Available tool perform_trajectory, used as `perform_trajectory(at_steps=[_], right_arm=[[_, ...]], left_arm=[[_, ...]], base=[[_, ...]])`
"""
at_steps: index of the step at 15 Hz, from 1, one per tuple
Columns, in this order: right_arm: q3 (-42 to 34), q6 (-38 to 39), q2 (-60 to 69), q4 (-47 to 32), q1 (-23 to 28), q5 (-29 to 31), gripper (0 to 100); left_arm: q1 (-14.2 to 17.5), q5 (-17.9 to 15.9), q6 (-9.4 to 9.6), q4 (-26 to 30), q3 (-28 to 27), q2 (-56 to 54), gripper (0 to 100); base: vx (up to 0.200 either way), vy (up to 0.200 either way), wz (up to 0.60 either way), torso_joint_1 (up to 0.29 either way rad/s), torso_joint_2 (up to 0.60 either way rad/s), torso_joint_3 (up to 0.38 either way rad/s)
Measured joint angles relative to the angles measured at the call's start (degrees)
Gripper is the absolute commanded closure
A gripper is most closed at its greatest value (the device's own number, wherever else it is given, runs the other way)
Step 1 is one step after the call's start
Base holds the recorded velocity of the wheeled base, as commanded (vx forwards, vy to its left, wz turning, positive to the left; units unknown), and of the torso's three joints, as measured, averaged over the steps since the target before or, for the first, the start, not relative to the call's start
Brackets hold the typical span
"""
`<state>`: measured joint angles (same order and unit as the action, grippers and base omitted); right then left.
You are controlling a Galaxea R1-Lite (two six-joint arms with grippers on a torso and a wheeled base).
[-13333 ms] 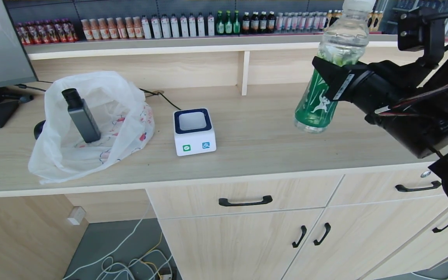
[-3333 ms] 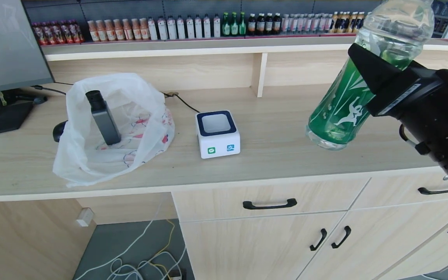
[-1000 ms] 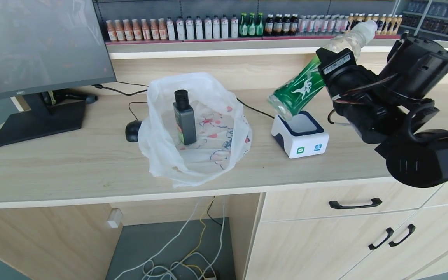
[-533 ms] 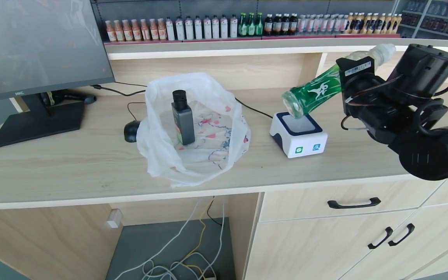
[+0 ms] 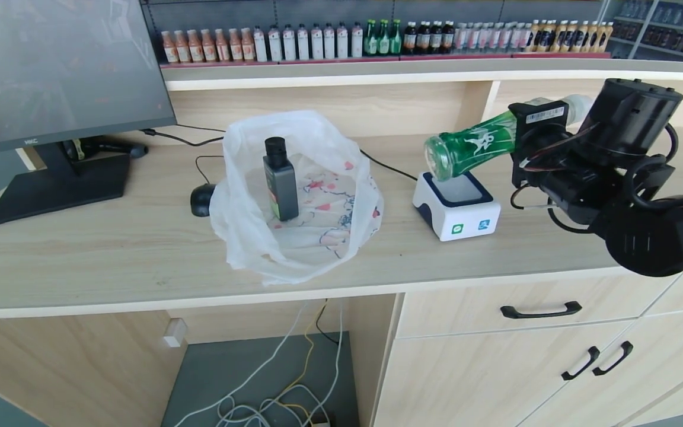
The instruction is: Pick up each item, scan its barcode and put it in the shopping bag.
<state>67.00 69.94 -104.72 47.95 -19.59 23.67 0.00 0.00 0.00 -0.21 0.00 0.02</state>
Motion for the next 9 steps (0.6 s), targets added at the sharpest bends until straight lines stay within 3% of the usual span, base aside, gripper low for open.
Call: perform_trajectory(at_steps=[9], right_arm=[[0.3, 2.4, -3.4, 0.2, 1.4, 0.0, 100]], left_arm=[[0.0, 0.0, 0.0, 0.0, 0.0, 0.0, 0]], base=[[0.0, 0.0, 0.0, 0.0, 0.0, 0.0]])
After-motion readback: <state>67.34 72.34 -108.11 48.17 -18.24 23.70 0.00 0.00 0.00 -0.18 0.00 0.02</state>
